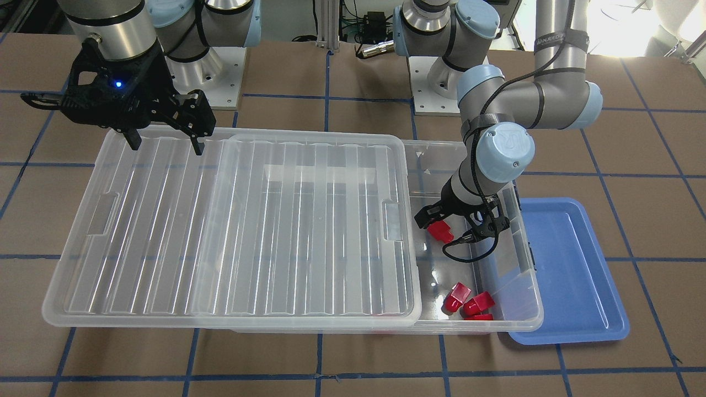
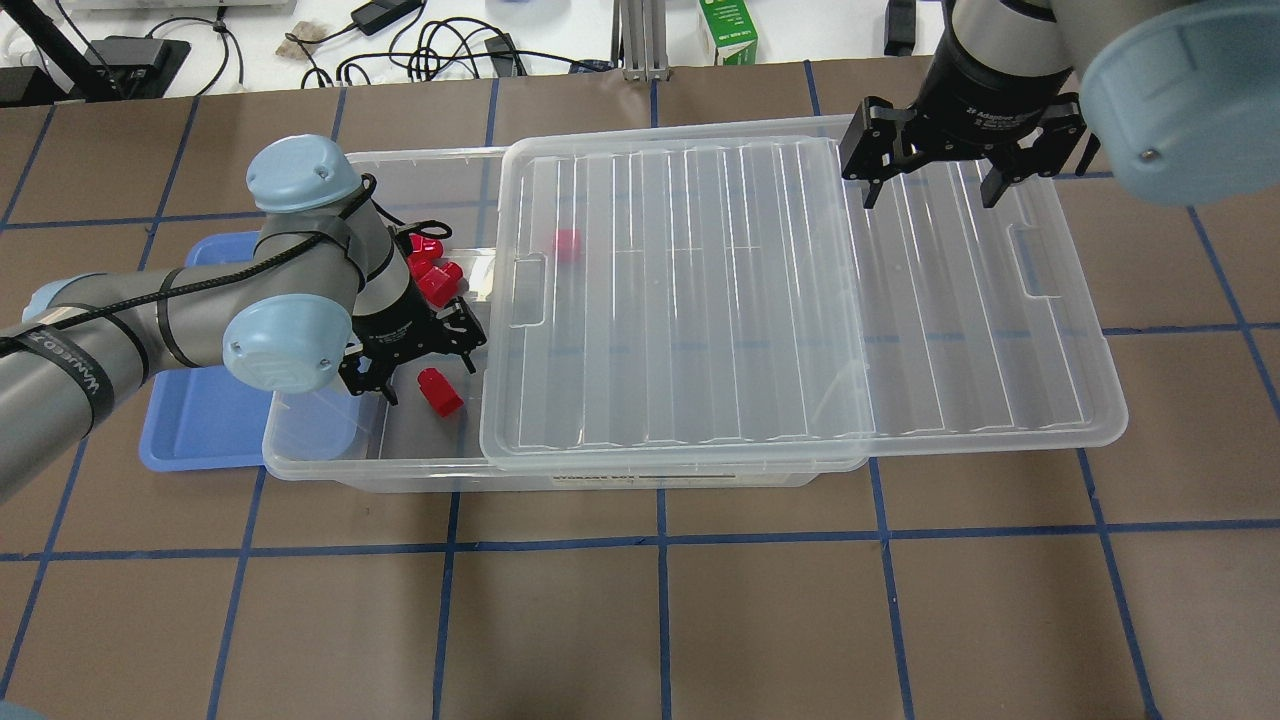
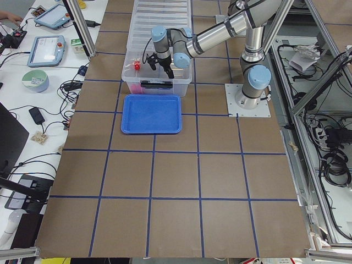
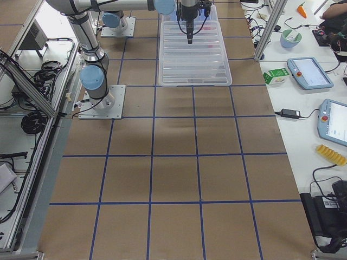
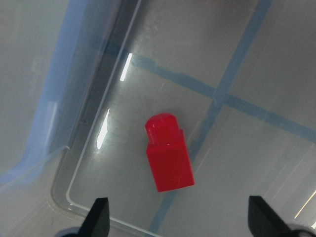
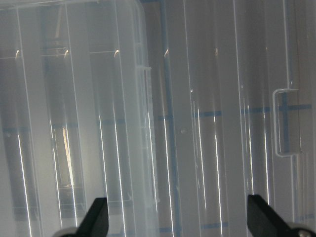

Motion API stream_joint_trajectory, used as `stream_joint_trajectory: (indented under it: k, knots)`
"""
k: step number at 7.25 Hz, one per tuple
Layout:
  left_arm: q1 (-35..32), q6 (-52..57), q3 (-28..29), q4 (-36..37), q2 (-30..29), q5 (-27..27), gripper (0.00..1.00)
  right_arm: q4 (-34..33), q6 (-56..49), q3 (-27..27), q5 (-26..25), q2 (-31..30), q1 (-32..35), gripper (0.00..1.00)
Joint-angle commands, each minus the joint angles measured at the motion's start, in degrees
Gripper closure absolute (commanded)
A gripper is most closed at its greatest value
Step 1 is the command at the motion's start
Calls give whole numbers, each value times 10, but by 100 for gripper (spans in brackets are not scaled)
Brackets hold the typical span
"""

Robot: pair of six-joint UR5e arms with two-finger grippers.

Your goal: Place red block in blue tray from box

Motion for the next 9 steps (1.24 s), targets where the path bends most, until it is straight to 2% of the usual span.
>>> stream_joint_trajectory:
  k: [1,3,4,5,6,7,8,9]
  knots:
    - [1,-2,-20,47,-18,0,1,0,0,0,1,0,-1,0]
    - [1,0,-26,47,-30,11,2,0,0,0,1,0,1,0]
    - [2,2,-26,48,-35,11,22,0,0,0,1,0,1,0]
    - [4,5,-23,48,-40,10,60,0,0,1,1,0,1,0]
    - [4,7,-20,49,-42,10,89,0,0,1,1,0,-1,0]
    - [4,4,-19,54,-37,5,100,0,0,1,1,0,1,0]
    - [4,2,-8,52,-22,5,100,0,-1,1,1,0,-1,0]
    - [5,2,13,18,-1,5,100,0,-1,1,1,0,-1,0]
